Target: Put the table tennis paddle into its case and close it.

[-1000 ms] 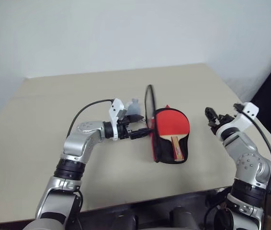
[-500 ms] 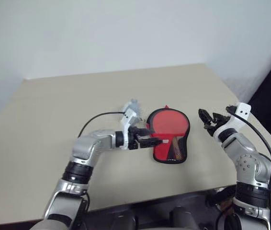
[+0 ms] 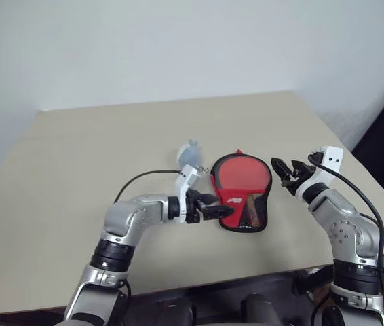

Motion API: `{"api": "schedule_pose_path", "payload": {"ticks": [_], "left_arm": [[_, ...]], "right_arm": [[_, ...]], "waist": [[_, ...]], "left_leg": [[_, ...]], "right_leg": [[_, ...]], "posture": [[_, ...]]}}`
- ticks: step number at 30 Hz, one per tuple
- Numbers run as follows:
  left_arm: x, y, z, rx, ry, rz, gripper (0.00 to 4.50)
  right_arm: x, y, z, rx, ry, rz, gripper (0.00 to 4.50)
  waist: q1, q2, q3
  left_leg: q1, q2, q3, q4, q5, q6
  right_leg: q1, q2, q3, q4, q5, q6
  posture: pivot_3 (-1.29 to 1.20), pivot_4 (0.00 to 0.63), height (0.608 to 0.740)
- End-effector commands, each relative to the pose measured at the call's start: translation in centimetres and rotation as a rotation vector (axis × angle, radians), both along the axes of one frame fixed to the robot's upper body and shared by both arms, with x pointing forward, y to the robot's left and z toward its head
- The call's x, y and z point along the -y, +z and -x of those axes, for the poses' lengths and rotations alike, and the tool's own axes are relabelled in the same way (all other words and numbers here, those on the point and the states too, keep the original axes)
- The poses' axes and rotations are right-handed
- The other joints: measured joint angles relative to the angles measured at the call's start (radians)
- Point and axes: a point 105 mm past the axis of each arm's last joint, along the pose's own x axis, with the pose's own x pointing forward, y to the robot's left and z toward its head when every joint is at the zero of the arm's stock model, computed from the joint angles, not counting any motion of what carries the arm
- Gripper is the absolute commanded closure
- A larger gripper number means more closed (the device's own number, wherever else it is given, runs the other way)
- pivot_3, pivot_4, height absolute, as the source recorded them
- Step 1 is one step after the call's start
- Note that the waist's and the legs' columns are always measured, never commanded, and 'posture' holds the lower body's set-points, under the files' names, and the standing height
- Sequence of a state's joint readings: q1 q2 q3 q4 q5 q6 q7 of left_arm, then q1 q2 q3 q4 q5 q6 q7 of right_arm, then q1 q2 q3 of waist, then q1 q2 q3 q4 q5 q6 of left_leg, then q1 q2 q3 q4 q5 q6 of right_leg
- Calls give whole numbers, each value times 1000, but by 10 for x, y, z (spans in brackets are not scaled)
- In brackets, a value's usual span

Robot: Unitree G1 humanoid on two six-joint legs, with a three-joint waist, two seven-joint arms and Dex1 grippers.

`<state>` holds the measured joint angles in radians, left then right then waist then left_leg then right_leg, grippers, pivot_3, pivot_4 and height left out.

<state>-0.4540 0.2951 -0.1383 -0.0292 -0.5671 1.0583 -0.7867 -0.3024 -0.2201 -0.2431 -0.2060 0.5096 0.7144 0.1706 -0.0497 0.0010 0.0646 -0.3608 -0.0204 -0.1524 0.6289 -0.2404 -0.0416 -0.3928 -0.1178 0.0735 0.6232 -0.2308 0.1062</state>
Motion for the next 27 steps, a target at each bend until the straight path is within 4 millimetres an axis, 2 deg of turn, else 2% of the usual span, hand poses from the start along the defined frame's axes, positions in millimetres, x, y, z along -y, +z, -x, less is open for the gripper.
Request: {"api": "schedule_pose_path", "payload": {"ticks": [1, 8, 12, 17, 27], "left_arm": [[0, 15, -4, 1, -3, 22, 0], [-24, 30, -13, -46, 69, 50, 0], [-32, 17, -11, -85, 78, -5, 0], [-19, 1, -13, -174, 97, -4, 0], [12, -1, -14, -265, 52, 77, 0]], "right_arm": [[3, 15, -1, 50, -14, 1, 740], [4, 10, 3, 37, -29, -7, 740], [4, 8, 4, 33, -39, -17, 740], [4, 11, 2, 39, -50, -25, 740], [12, 10, 5, 30, -88, -29, 740]], "waist": [[-2, 0, 0], [-2, 0, 0], [-2, 0, 0], [1, 0, 0], [0, 0, 0]], "left_leg": [[0, 0, 0, 0, 0, 0], [0, 0, 0, 0, 0, 0], [0, 0, 0, 0, 0, 0], [0, 0, 0, 0, 0, 0], [0, 0, 0, 0, 0, 0]], "right_leg": [[0, 0, 0, 0, 0, 0], [0, 0, 0, 0, 0, 0], [0, 0, 0, 0, 0, 0], [1, 0, 0, 0, 0, 0], [0, 0, 0, 0, 0, 0]], "posture": [[0, 0, 740], [0, 0, 740], [0, 0, 740], [0, 0, 740], [0, 0, 740]]}}
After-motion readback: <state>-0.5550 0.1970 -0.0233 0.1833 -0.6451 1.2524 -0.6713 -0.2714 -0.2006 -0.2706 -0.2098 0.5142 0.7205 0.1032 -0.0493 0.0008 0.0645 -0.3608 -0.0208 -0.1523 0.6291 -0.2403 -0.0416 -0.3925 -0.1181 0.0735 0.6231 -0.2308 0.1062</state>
